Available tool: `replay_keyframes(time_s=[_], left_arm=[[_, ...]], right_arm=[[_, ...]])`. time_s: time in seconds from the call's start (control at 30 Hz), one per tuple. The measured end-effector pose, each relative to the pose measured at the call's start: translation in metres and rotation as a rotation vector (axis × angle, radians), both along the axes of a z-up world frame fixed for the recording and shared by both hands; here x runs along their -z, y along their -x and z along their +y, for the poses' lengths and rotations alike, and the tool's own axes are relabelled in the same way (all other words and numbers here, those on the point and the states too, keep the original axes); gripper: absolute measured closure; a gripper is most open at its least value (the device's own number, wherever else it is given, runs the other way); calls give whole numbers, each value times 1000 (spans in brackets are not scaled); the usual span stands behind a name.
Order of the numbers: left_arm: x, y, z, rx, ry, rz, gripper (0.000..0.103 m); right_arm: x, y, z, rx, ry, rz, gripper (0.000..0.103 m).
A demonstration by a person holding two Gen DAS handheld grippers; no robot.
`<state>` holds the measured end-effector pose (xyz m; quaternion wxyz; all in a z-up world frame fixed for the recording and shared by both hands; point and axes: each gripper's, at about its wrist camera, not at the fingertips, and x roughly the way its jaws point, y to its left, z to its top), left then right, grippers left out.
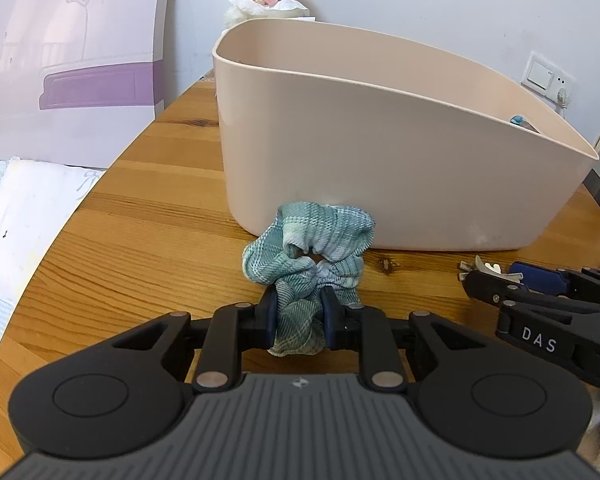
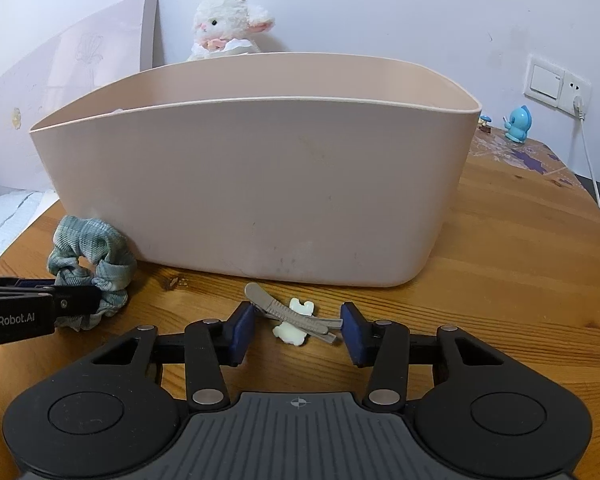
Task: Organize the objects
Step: 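Carry the scrunchie and hair clip over the bin and open both grippers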
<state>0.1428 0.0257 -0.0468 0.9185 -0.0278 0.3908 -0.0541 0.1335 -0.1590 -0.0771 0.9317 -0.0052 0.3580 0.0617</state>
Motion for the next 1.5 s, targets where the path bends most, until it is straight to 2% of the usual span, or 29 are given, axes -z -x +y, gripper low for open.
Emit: replay_keyframes(time_s=[0.23,0.5,0.77,1.0,1.27,1.5], left_arm=[[-2,6,1,4,2,0,80],[-19,28,-2,28,8,-26,82],[-56,55,-6,48,-11,-116,83],[-101,66,-8,47,-16,-225,83],[-138,37,-19,33,-31,-312,83],[-138,-13,-34,14,-63,-294,83]], right_arm=[[-5,17,-9,-12,-30,-7,59],[-35,42,-16,-38,-61,-71,59],[-73,61,-21,-60,-88,-161,59],[-110,68,-29,-66,-118,-252,59],[-138,43,-30,-51,-127,-319,59],[-142,1,-30,-21,-128,-319,59]])
